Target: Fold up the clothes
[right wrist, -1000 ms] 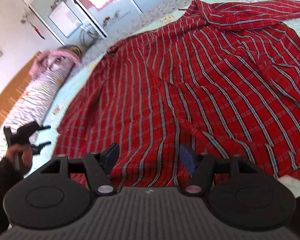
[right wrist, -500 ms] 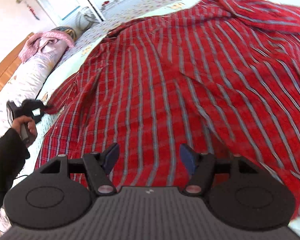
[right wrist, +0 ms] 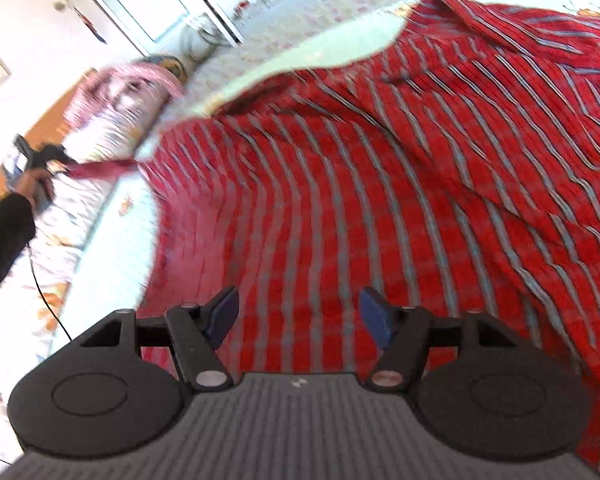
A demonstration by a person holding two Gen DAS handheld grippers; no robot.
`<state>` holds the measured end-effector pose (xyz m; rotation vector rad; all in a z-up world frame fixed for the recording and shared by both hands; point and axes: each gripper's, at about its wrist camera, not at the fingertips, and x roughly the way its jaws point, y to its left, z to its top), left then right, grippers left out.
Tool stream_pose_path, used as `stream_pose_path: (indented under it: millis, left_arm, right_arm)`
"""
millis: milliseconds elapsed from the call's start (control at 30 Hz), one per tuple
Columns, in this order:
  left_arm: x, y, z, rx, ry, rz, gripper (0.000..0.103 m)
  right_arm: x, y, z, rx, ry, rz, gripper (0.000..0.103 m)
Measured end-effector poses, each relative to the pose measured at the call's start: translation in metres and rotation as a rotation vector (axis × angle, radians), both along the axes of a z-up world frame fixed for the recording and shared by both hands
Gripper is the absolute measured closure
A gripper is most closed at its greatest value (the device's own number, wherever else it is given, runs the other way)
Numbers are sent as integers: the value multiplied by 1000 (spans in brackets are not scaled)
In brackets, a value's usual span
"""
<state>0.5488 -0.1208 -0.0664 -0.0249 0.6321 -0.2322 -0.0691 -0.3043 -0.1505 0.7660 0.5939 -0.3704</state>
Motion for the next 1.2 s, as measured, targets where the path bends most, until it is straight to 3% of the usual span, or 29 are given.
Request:
stream_pose_path:
  millis: [100, 167, 267, 400, 567, 733, 1200]
  left_arm:
    - [-54, 27, -22, -62, 89, -28, 66]
    - [-115, 46, -36, -106, 146, -111, 65]
    - [-215, 68, -64, -112, 227, -239, 60]
    - [-341, 105, -108, -138, 348, -327, 54]
    - [-431, 137, -155, -191, 485, -306, 54]
    - [-467, 144, -161, -171, 495, -360, 49]
    - [-469, 175, -165, -262, 523, -326, 49]
  right_arm:
    - [-11, 11, 5, -16, -35, -2, 35]
    - [-23, 18, 8, -20, -57, -5, 35]
    - [-43, 26, 11, 16, -70, 3, 35]
    - [-65, 34, 20, 18, -110, 2, 35]
    - [-93, 43, 32, 14, -162, -2, 35]
    - [-117, 51, 45, -6, -211, -4, 34]
    - [-137, 73, 52, -17, -218, 8, 30]
